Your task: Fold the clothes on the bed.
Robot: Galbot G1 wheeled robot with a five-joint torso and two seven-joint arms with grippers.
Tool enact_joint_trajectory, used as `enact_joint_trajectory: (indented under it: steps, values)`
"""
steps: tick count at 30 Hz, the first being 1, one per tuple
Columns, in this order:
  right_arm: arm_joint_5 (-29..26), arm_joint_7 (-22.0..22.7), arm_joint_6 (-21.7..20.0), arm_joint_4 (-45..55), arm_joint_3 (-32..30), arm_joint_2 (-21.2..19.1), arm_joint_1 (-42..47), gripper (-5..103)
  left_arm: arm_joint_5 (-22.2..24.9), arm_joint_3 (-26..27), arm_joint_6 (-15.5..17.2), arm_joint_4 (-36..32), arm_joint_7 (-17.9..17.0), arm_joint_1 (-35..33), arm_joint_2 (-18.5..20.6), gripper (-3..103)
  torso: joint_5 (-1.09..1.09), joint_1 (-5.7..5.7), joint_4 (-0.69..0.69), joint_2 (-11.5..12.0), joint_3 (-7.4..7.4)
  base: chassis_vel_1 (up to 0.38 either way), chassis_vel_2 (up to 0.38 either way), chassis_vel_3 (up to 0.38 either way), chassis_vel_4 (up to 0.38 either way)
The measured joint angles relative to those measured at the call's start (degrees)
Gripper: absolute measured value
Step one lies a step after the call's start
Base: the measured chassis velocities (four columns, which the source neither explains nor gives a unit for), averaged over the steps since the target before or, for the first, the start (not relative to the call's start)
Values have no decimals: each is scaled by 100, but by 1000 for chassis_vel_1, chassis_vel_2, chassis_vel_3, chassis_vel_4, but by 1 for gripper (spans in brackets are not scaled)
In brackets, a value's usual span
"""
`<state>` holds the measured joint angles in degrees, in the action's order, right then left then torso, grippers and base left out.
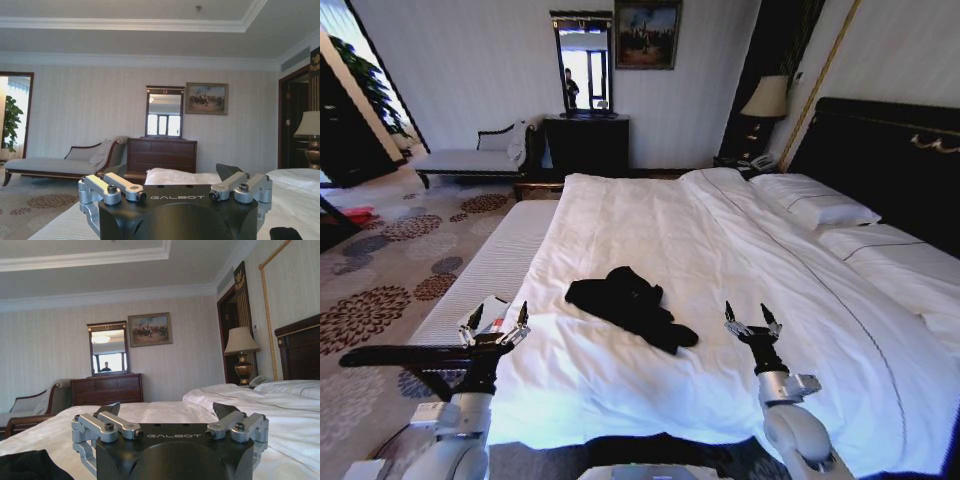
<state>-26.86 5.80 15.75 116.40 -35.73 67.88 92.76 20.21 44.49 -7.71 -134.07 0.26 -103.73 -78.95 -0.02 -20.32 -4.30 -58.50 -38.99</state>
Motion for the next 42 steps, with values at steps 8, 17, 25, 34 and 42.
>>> enact_joint_trajectory:
  steps: [8, 17, 25, 34, 42]
  values:
    - [21, 12, 21, -5, 6, 5, 0, 100, -26, 6, -34, -23, 2, -50, -27, 100, 5, 3, -3, 0, 1, -7, -15, -2, 4]
    - [17, 17, 12, 13, 4, -1, 1, 100, -46, 22, -43, -75, 1, -99, -64, 100, 3, 2, -1, 0, 1, 0, 0, 0, 0]
    - [18, 18, 53, -2, 58, 9, -27, 100, -96, -2, -43, -113, -2, -120, -137, 100, 2, 2, -2, 0, 1, -72, -88, 79, 84]
    - [32, 98, 154, -83, 189, -53, -158, 100, 469, 175, 775, -324, -272, 506, 319, 100, 2, 2, -3, 0, 1, -66, -69, 77, 65]
    - [63, 203, 243, -238, 222, -133, -238, 100, 1461, 328, 2306, -9, -807, 1463, 1414, 100, 1, 2, 0, 0, 1, 0, 0, 0, 0]
